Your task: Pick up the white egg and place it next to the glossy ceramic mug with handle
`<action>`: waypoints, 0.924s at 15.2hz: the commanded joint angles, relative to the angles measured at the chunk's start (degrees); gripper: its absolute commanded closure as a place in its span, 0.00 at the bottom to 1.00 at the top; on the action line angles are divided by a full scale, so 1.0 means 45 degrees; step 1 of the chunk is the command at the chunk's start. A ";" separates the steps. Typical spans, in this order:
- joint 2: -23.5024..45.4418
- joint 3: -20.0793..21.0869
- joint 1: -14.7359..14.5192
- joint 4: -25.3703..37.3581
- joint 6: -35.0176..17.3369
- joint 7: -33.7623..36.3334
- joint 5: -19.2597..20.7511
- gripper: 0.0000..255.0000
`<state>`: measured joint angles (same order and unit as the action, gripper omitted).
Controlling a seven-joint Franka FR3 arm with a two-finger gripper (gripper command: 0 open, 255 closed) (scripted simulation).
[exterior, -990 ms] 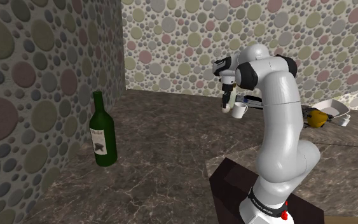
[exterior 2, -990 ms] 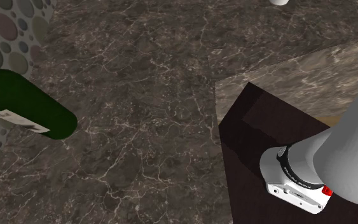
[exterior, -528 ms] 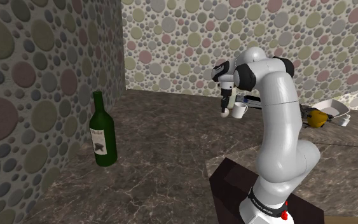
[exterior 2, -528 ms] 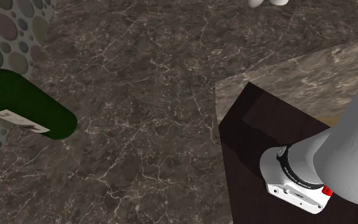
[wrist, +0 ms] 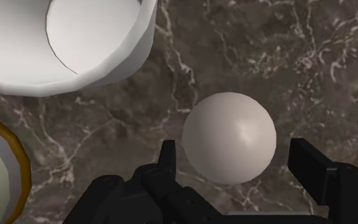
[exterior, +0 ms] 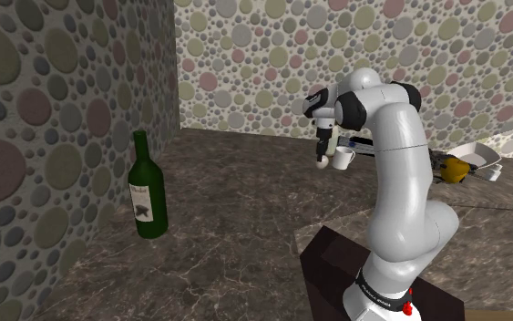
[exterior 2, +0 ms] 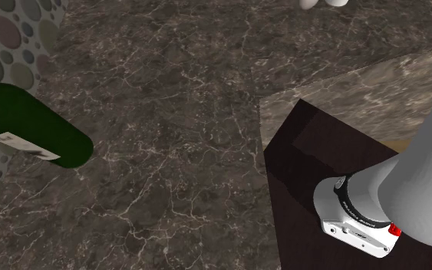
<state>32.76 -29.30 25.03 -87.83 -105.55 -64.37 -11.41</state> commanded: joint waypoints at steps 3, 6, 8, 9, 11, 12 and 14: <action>0.0020 0.0003 0.0006 0.0007 0.0004 -0.0001 -0.0002 0.00; -0.0025 -0.0020 0.0028 0.0368 0.0400 0.0036 0.0037 0.00; -0.0050 -0.0051 0.0112 0.1207 0.1243 0.0095 0.0091 0.00; -0.0037 -0.0058 0.0156 0.1571 0.1586 0.0115 0.0101 0.00; -0.0039 -0.0058 0.0155 0.1568 0.1585 0.0115 0.0102 0.00; -0.0037 -0.0058 0.0156 0.1570 0.1586 0.0115 0.0101 0.00; -0.0037 -0.0058 0.0156 0.1571 0.1586 0.0115 0.0101 0.00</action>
<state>32.58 -29.56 25.72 -80.84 -98.49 -63.85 -10.96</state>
